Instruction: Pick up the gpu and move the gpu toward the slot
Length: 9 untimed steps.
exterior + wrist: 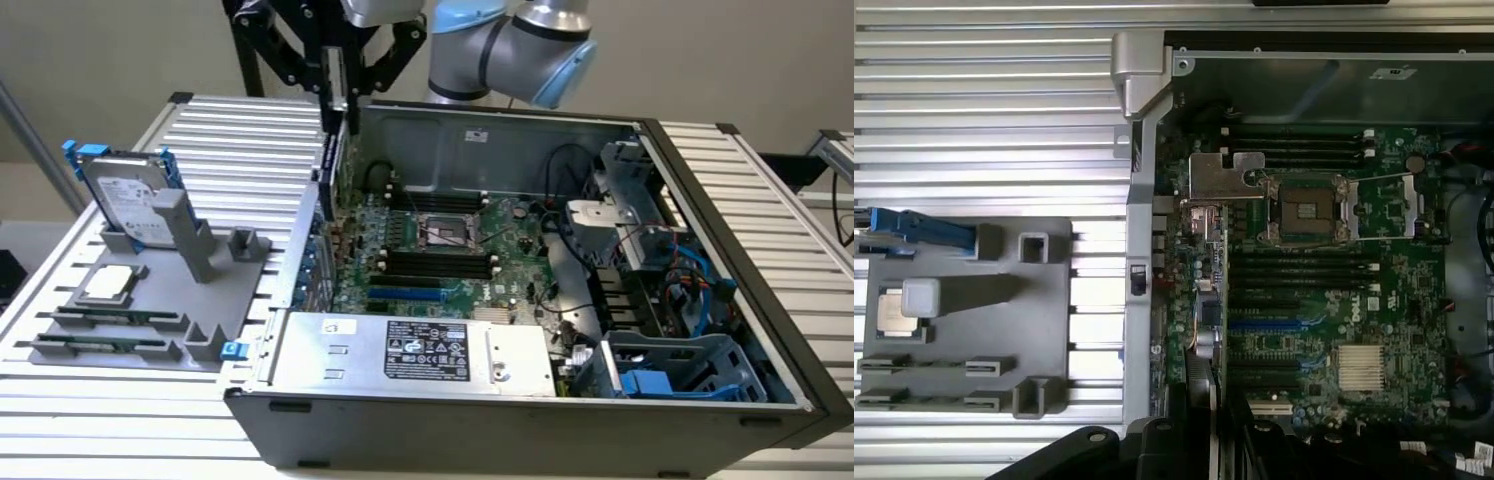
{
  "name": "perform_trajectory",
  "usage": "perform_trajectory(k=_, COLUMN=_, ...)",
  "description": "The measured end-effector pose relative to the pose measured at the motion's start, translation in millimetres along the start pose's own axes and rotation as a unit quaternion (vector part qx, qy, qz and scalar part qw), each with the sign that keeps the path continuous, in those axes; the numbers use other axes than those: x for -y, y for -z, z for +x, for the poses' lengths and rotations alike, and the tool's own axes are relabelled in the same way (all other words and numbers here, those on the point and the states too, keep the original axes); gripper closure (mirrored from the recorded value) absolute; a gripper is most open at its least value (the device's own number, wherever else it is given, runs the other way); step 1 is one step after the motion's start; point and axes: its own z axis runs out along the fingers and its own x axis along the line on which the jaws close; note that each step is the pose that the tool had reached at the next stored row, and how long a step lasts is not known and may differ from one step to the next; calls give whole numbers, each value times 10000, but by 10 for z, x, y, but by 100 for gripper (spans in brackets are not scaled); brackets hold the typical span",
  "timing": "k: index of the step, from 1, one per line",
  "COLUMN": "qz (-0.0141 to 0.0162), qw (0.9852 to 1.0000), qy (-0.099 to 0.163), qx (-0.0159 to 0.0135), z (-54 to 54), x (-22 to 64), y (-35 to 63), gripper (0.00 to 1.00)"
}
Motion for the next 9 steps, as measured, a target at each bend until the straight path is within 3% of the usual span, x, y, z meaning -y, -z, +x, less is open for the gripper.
perform_trajectory(k=9, qz=12, qw=10000, qy=-4, qx=-55, z=-409, x=-5, y=-54, gripper=74)
